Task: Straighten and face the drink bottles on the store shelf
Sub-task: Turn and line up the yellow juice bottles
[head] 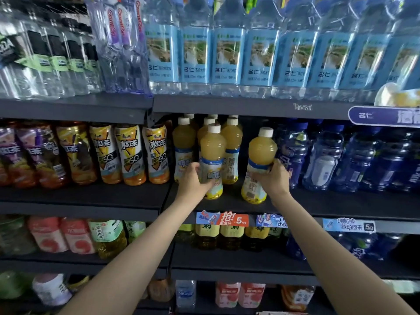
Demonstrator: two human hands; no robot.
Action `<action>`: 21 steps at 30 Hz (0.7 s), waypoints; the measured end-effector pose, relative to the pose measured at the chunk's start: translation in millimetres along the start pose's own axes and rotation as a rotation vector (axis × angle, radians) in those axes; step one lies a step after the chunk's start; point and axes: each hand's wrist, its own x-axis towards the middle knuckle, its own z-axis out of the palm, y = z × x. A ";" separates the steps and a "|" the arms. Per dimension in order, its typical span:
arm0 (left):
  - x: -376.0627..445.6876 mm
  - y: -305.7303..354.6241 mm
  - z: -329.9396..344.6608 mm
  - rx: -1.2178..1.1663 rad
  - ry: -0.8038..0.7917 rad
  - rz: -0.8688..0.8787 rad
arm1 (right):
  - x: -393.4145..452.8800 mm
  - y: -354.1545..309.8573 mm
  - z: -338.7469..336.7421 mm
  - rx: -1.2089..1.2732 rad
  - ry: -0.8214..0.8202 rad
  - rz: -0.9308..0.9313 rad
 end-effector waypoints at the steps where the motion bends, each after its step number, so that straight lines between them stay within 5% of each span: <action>1: 6.3 -1.0 4.2 0.000 -0.017 -0.028 | 2.2 1.0 4.4 -0.011 -0.004 -0.019; 8: 28.8 -30.3 13.3 0.125 -0.115 -0.031 | 6.4 40.2 29.2 -0.214 -0.075 0.040; 21: 31.8 -32.6 5.5 0.047 -0.149 0.027 | 87.4 33.1 72.1 -0.197 -0.021 0.149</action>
